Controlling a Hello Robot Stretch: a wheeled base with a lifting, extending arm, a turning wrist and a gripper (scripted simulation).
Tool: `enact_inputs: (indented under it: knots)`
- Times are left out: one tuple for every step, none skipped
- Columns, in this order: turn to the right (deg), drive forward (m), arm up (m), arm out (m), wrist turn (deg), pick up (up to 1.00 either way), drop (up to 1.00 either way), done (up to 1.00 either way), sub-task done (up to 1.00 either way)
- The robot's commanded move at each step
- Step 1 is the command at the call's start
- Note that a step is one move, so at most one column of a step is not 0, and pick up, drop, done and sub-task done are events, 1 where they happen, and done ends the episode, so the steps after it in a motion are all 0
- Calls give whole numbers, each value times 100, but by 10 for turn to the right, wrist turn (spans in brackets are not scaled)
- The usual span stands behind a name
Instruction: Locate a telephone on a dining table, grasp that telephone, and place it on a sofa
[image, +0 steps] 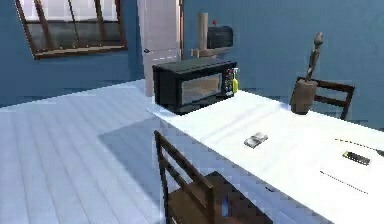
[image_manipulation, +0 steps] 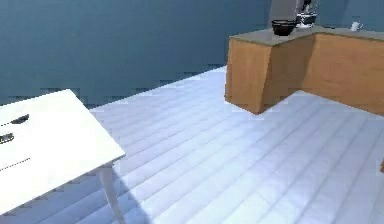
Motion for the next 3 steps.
enact_inputs:
  knots:
    - [450, 0, 0, 0, 0, 0, 0, 0, 0]
    - [420, 0, 0, 0, 0, 0, 0, 0, 0]
    - [0, 80, 0, 0, 0, 0, 0, 0, 0]
